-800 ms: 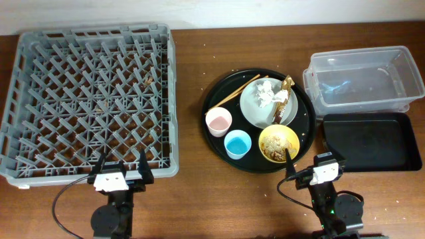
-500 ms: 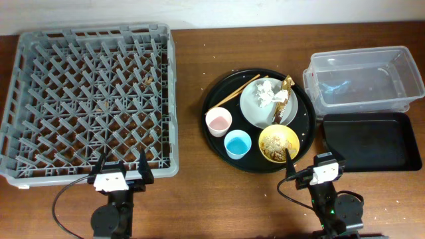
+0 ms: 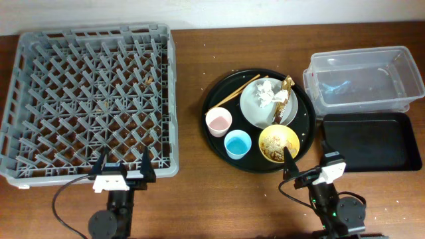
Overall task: Sort waste into correct bins and load items into the dishwasher rack
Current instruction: 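Carry the crumpled foil and wrapper with the right gripper into the clear bin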
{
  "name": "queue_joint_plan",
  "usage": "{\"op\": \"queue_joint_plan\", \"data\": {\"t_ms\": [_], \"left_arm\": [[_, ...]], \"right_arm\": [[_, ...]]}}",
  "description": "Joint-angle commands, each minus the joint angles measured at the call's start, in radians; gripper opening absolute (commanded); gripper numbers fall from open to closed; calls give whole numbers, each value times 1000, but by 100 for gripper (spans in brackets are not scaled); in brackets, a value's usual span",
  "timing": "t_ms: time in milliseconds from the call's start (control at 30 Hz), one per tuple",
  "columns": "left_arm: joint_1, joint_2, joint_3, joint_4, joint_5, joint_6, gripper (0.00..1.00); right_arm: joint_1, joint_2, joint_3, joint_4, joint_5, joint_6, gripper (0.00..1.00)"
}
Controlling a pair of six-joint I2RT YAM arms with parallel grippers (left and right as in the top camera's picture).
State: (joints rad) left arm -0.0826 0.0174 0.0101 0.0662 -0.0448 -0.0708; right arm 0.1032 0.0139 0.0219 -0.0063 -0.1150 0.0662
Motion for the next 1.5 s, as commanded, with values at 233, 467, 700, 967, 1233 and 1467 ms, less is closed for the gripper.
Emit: {"op": "queue_joint_plan", "data": {"t_ms": [233, 467, 700, 967, 1233, 1467], "left_arm": [[5, 655, 851, -541, 201, -14, 99], [5, 1241, 1343, -959, 312, -14, 99], [5, 1387, 1342, -962, 311, -14, 99], [5, 1397, 1342, -962, 311, -14, 99], [5, 1397, 1342, -962, 311, -14, 99], [5, 1397, 1342, -962, 311, -14, 99]], "right_arm": [[-6, 761, 954, -676, -91, 89, 98], [-6, 1405, 1367, -742, -164, 100, 98], [-5, 1911, 1367, -484, -54, 20, 86], [-10, 1991, 1413, -540, -134, 55, 4], [-278, 1708, 1490, -670, 153, 277, 4], [-270, 1720, 1494, -728, -296, 173, 70]]}}
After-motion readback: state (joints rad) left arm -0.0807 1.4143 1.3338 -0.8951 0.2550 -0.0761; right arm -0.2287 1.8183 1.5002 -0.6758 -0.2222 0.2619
